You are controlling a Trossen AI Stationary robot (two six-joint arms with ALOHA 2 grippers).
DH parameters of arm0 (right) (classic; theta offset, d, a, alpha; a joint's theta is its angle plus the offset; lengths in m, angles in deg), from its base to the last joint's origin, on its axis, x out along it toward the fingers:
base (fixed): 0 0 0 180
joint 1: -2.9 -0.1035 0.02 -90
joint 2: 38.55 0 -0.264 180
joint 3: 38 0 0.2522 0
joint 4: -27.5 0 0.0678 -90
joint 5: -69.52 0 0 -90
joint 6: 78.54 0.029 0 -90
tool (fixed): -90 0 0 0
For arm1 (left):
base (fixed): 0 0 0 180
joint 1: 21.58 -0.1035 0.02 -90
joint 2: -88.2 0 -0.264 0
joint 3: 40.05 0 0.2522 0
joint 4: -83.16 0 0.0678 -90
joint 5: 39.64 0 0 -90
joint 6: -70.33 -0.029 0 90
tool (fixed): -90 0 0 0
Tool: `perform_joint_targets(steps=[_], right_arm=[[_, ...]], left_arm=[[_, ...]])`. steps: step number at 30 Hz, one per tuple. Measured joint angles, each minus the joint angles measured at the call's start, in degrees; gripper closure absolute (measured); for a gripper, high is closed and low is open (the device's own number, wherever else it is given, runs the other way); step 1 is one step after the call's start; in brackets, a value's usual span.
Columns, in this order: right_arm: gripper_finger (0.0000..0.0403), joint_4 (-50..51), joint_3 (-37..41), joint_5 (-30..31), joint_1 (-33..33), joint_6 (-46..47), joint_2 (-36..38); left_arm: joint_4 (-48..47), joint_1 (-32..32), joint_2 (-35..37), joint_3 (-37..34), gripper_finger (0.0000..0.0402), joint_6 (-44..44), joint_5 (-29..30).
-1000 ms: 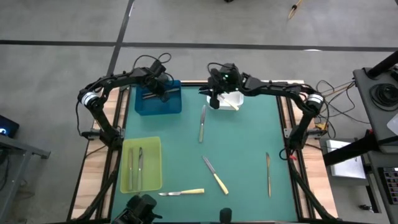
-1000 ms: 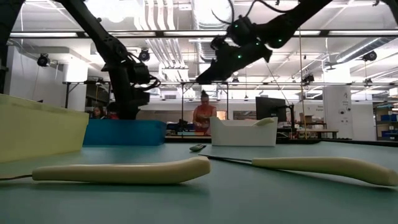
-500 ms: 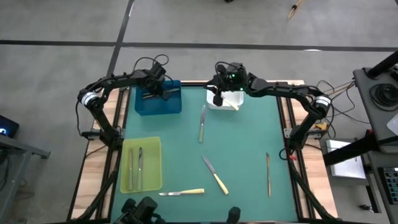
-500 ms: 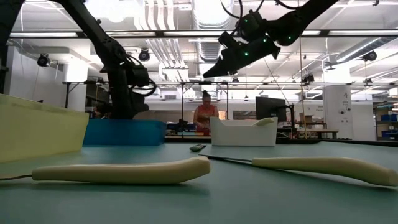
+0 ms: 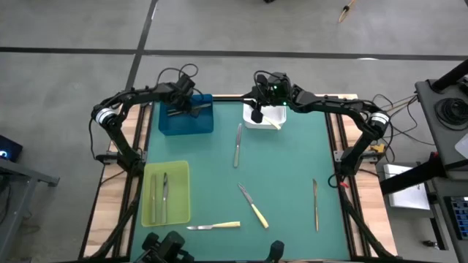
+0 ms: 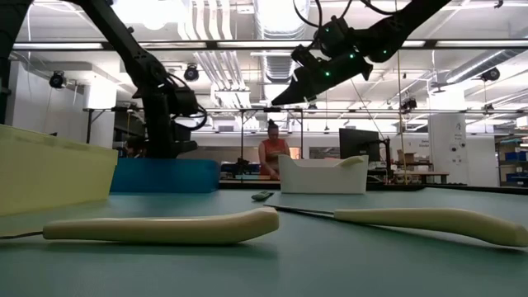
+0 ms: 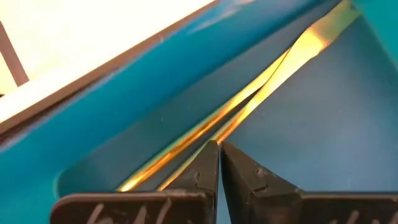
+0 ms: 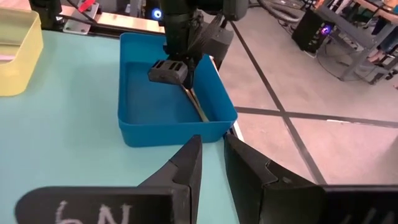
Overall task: Sort silverware by color (type)
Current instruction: Put the left gold knife into the blue bin
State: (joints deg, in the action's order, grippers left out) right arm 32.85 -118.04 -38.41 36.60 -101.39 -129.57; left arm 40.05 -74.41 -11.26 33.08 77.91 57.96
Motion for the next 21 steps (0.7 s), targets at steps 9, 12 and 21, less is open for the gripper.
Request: perform_joint_targets(steps=[9,12,21], right_arm=[[0.0344,-0.03,-0.01,0.00,0.00,-0.10,0.00],[0.0344,-0.02,-0.02,0.00,0.00,-0.12,0.00],[0.0344,-0.01,-0.02,0.00,0.00,-0.14,0.00]], left_arm=[[1.78,0.01,0.00,-2.25,0.0402,0.67,-0.01],[1.34,0.01,0.00,-2.33,0.0402,0.69,-0.07],[2.34,0.28,0.00,-2.33,0.0402,0.70,0.48]])
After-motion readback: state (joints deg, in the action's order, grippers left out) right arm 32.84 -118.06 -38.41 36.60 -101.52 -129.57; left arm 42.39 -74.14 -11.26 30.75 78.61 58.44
